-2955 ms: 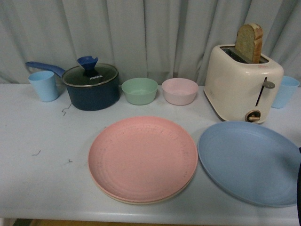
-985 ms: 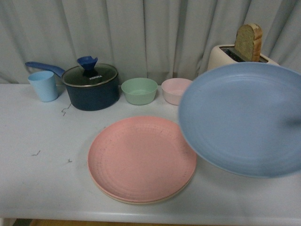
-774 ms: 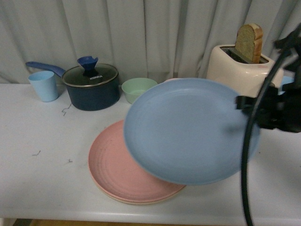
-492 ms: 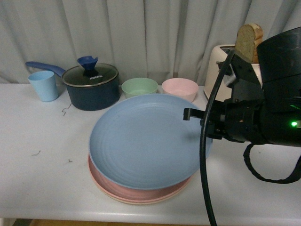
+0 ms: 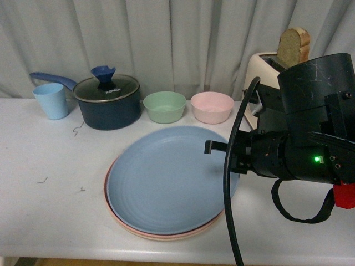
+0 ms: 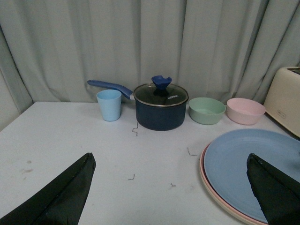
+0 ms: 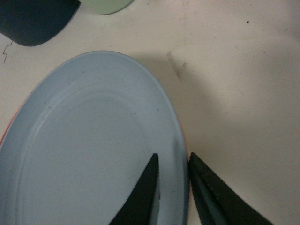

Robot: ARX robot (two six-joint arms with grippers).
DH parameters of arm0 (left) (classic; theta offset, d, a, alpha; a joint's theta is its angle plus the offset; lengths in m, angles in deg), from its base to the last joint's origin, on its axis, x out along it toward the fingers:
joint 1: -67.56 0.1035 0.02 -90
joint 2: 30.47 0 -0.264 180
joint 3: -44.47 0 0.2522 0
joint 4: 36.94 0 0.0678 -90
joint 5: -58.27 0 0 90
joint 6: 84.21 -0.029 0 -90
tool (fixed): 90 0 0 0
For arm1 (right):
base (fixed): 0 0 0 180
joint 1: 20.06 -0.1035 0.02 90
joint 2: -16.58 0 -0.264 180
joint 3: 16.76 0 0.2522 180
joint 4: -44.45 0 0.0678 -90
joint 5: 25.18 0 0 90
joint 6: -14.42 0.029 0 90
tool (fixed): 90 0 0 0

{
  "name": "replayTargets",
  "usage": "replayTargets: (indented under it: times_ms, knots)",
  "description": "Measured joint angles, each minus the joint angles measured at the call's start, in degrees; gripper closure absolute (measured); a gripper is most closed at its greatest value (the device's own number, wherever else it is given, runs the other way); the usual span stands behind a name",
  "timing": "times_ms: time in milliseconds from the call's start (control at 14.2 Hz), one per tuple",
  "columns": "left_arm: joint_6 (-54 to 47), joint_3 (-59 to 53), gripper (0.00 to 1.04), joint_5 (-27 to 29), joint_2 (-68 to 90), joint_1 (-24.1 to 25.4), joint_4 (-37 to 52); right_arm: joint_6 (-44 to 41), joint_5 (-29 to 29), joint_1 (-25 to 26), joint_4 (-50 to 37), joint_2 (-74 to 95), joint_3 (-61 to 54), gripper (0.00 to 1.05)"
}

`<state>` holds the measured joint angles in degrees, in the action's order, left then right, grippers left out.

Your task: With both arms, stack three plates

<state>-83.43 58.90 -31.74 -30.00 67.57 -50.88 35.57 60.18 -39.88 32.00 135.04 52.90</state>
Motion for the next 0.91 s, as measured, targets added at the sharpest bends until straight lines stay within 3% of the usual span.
replayTargets:
  times_ms: [281,352,422,492,563,704,915]
  knots:
    - [0.00,0.00,0.07,0.00,0.00,0.00,0.00,-0.50,-1.18,1.11,-3.43,-8.48,-6.47,0.41]
    - [0.02,0.00,0.07,0.02,0.00,0.00,0.00,-3.04,3.69,0.79,-16.24,-7.06,-8.46,0.39]
    - [0.00,0.00,0.07,-0.02,0.00,-0.04,0.07,-10.80,15.58,1.20,-32.44,-5.77,-15.72,0.53]
    - [0.00,-0.02,0.07,0.20,0.00,0.07,-0.09,-15.17,19.28,2.27,-40.17,-6.71,-22.69,0.64]
    - [0.00,-0.02,0.07,0.17,0.00,0.02,-0.02,-17.92,19.47,4.74,-45.94,-10.67,-27.80,0.77]
    - [0.00,-0.02,0.07,0.00,0.00,0.02,0.00,-19.82,17.14,7.96,-48.33,-21.90,-34.73,1.04]
    - [0.00,-0.02,0.07,0.02,0.00,0.02,-0.02,-20.74,13.62,10.93,-47.15,-30.40,-43.47,1.03]
